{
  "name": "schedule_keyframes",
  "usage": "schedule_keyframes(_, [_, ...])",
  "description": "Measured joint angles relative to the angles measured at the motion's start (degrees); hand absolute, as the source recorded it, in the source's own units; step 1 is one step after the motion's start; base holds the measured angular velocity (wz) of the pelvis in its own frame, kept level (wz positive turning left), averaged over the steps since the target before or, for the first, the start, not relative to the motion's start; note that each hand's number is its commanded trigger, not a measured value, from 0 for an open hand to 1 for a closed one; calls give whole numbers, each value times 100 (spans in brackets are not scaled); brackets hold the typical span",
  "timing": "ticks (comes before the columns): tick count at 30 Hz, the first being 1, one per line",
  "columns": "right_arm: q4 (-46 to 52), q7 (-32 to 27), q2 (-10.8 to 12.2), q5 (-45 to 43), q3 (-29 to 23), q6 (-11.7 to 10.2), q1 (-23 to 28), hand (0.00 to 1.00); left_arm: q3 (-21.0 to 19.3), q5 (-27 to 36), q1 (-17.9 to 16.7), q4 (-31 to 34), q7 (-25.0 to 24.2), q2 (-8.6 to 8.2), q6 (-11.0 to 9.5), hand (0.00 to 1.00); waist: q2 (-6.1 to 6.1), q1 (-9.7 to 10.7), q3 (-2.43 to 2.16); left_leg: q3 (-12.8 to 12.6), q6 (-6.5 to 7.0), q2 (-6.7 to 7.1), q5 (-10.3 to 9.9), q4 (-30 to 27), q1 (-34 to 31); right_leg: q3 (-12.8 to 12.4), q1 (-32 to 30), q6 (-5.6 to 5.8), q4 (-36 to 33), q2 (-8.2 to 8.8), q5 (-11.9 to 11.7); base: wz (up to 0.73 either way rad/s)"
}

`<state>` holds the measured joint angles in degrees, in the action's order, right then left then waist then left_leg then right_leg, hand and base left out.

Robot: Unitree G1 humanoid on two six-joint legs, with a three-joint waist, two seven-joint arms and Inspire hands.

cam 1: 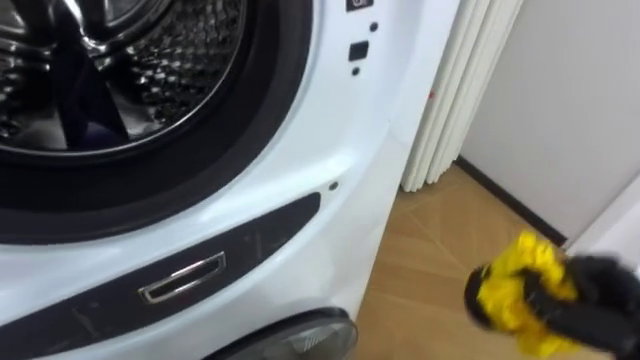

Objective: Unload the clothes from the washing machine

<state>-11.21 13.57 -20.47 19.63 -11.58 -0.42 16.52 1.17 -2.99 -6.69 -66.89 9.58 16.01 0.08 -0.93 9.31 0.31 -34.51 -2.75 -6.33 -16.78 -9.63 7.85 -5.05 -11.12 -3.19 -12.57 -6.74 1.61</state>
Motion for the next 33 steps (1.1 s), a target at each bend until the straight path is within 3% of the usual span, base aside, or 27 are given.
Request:
schedule_keyframes(3, [-795, -203, 87, -182, 242, 0, -16, 100, 253, 11, 26, 10, -4, -32, 0, 0, -184, -1, -8, 2, 3, 15, 2, -28, -125, -7, -120, 15, -10, 24, -10, 0])
schedule_keyframes(5, [-1110, -343, 193, -438, 242, -18, -19, 100, 252, 11, 19, 30, -4, -86, 0, 0, -312, -16, 19, 1, 3, 12, 2, -36, -144, -4, -127, 16, -4, 25, -8, 0])
schedule_keyframes(6, [-1342, -437, 226, -482, 268, -58, -66, 100, 289, 21, 20, 31, -4, -125, 0, 0, -403, -16, -12, 4, 3, 17, 2, -37, -213, -6, -197, 18, -6, 27, -9, -4])
schedule_keyframes(9, [-2099, -609, 251, -476, 341, -154, -346, 100, 401, 32, 6, 67, -16, -136, -61, 0, -588, -2, -3, 2, 4, 17, 2, -44, -253, -31, -252, 16, -17, 21, -22, -3])
schedule_keyframes(10, [-2276, -691, 263, -476, 338, -164, -433, 100, 402, 30, -15, 133, -12, -136, -86, 0, -678, -1, -42, 4, 6, 19, 3, -64, -332, -48, -344, 12, -45, 24, -25, 0])
schedule_keyframes(13, [-2875, -877, 263, -432, 324, -370, -735, 100, 414, 116, -81, 283, -8, -145, -139, 0, -863, 46, -49, 22, 13, 30, 7, -138, -497, -56, -507, 10, -124, 51, -18, 0])
schedule_keyframes(16, [-3473, -1105, 269, -332, 307, -416, -977, 100, 424, 128, -152, 301, -8, -149, -252, 0, -942, 139, -41, 40, 26, 38, 16, -132, -535, -44, -574, -3, -208, 54, 17, 4])
schedule_keyframes(20, [-3970, -1354, 268, -33, 287, -658, -1008, 100, 473, 262, -149, 302, -4, -152, -279, 0, -992, 178, -33, 61, 34, 55, 21, -132, -557, -46, -614, -7, -219, 66, 45, 1])
schedule_keyframes(26, [-4451, -1685, 267, 244, 66, -848, -1032, 100, 474, 455, -151, 392, -3, -227, -296, 0, -1188, 283, -6, 67, 103, 164, 61, -111, -775, -37, -906, 40, -340, 151, 26, -1])
schedule_keyframes(33, [-4682, -2048, 249, 374, 5, -1102, -1270, 100, 607, 871, -56, 389, 99, -310, -381, 0, -1239, 419, 31, 34, 224, 422, 132, -114, -1067, -277, -1458, 149, -838, 253, 173, -1])
